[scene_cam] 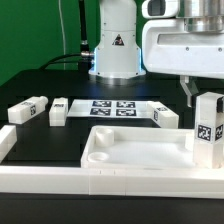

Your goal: Assemble desk

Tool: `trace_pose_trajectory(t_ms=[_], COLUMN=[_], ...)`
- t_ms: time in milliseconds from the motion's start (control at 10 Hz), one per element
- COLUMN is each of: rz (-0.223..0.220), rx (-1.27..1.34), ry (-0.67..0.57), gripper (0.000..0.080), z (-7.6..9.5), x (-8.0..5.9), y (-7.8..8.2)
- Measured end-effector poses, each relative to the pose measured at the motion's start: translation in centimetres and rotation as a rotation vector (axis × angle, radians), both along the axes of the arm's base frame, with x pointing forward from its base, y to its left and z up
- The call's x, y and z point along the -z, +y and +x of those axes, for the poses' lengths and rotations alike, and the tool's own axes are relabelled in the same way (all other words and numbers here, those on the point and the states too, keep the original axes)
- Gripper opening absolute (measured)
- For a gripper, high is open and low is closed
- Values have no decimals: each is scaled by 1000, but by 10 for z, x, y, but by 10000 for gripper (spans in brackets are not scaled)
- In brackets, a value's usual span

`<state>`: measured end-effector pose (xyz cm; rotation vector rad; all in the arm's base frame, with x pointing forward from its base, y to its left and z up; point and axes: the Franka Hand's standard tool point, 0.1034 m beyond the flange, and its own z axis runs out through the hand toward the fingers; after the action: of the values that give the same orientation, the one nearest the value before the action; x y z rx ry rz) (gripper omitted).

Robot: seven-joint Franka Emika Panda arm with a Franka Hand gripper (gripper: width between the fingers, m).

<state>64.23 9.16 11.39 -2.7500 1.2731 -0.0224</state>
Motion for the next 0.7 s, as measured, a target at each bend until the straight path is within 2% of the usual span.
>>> trace_pose_trajectory(t_ms=[200, 300, 400, 600, 700], rz=[0, -2, -2, -13, -18], rx=[-13, -43, -67, -264, -321], ry=[-1, -4, -10, -33, -38], gripper=[304, 478, 610, 637, 647], z=[0, 0, 0, -1, 0], x=[0, 0, -3, -3, -3], y=[0, 1, 4, 12, 10])
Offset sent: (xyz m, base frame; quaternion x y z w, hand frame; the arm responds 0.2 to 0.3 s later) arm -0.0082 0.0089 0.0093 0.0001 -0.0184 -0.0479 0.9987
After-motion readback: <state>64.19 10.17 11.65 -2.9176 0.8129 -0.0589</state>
